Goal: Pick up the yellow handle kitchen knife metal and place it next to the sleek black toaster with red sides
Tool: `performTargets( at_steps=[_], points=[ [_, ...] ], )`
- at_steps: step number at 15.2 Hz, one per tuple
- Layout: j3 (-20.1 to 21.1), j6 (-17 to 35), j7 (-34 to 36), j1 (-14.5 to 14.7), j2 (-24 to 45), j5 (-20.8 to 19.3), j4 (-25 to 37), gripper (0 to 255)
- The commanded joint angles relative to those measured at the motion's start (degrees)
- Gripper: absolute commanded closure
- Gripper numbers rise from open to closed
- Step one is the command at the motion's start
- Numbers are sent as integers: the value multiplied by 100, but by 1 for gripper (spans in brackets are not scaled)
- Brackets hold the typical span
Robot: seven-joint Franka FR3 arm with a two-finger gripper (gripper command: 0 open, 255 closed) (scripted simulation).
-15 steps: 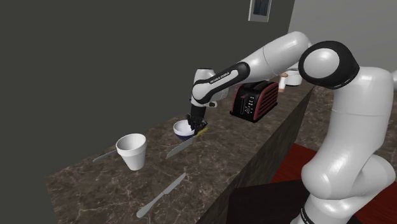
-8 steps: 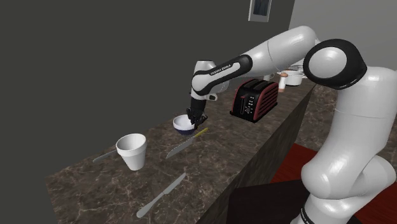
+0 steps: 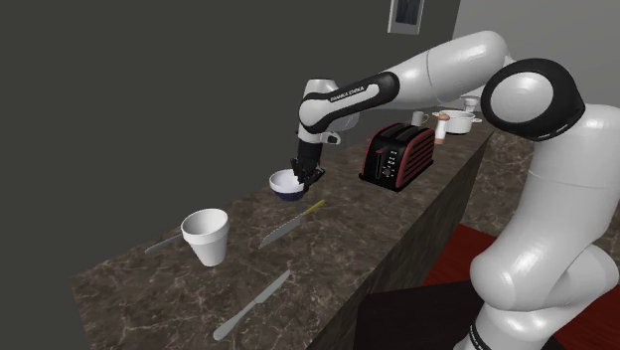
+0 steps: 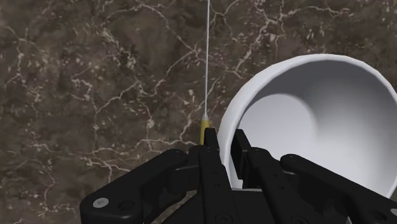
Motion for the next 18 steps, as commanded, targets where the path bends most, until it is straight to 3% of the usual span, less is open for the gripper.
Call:
performTargets(
  at_steps=[1,18],
  points=[
    [1,-151,1,-8,-35,17,122,255],
    [13,-1419,92,-33,-215,84,1246,255]
  ],
)
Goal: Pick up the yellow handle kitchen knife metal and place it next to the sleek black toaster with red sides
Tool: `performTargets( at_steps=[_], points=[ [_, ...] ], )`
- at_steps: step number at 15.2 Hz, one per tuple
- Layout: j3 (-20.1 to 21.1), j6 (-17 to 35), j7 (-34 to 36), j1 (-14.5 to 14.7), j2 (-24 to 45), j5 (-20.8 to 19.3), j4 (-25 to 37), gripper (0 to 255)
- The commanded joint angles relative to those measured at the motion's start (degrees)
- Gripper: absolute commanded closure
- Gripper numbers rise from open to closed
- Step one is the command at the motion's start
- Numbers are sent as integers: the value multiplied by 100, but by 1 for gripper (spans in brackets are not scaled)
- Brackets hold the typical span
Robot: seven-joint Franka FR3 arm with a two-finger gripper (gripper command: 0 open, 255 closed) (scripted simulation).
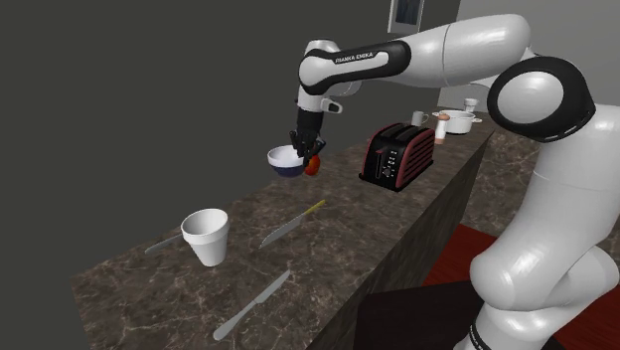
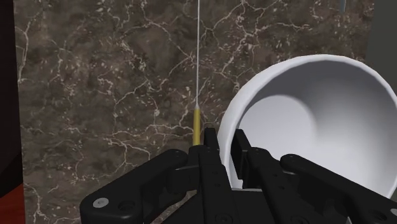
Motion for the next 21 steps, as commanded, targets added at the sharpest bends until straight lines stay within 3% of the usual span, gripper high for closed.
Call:
performTargets(
  at_steps=[1,19,21],
  points=[
    [3,-167,29,7,12,-13,179,255],
    [63,-1641,355,171,389,-274,1989,255],
    [5,-1628,178,30,212,-149,1810,255]
  ],
)
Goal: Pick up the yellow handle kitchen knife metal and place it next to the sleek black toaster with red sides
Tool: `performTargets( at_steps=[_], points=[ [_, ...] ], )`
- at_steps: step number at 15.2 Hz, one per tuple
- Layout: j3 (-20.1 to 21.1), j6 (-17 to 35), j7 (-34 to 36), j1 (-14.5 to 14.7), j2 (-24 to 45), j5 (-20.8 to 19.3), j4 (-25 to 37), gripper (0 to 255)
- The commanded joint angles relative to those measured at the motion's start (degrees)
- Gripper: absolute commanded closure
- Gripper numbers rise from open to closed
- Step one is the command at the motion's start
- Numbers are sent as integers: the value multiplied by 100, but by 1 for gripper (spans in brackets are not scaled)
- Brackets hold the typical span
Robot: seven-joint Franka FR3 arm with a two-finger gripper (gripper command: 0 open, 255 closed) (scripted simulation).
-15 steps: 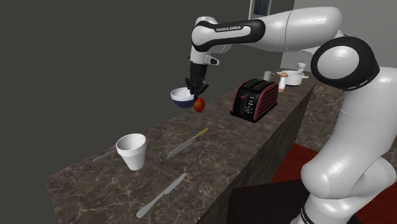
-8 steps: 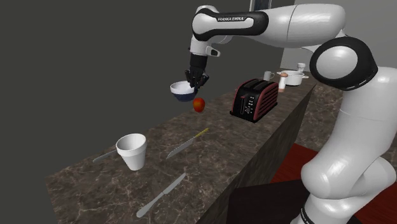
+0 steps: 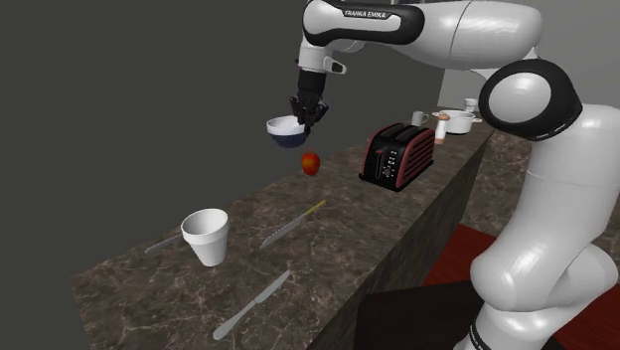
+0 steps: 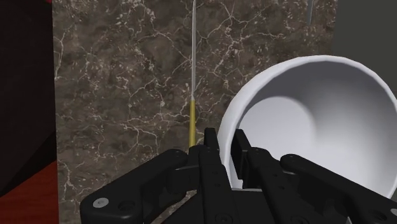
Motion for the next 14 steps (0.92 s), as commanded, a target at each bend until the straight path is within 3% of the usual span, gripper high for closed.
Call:
performTargets(
  at_steps=[1,7,14],
  points=[
    [-94,-5,-284,-220,-271,189,-252,255],
    [-584,-43,-1342,-826,-1105,711,-1074,255],
    [-1228,-208,-2470,-1312,-1677,942,-1634,255]
  ],
)
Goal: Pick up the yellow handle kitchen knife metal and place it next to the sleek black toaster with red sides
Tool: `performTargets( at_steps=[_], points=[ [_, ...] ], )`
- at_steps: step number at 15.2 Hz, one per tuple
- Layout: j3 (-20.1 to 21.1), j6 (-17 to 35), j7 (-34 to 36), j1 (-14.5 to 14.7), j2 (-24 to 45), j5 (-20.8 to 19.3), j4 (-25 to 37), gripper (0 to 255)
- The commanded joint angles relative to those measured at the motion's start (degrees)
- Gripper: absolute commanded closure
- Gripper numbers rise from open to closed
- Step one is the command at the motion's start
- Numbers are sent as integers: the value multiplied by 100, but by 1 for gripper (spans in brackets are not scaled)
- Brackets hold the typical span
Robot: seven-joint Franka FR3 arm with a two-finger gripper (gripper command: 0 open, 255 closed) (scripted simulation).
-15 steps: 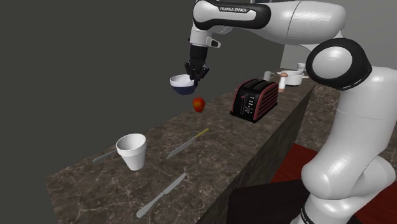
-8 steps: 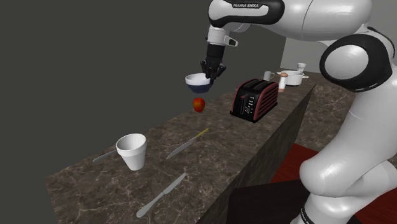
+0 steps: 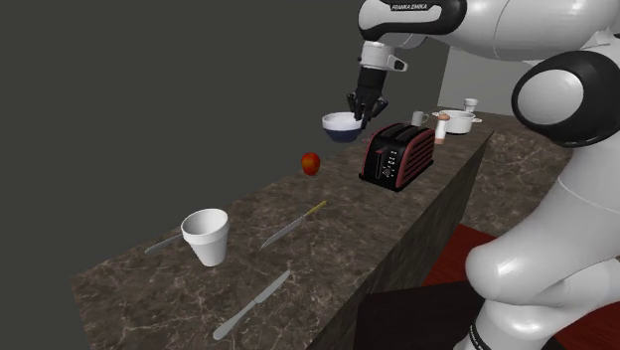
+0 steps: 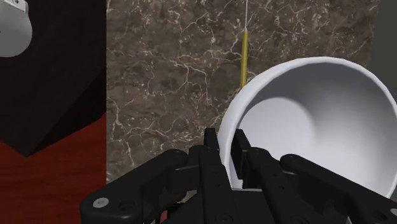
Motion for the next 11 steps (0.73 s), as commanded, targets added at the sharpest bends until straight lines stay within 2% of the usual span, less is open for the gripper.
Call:
performTargets(
  at_steps=[1,11],
  points=[
    [-182,-21,-323,-121,-149,42,-172,255],
    [-1053,-297,-1745,-697,-273,-86,-299,255]
  ],
)
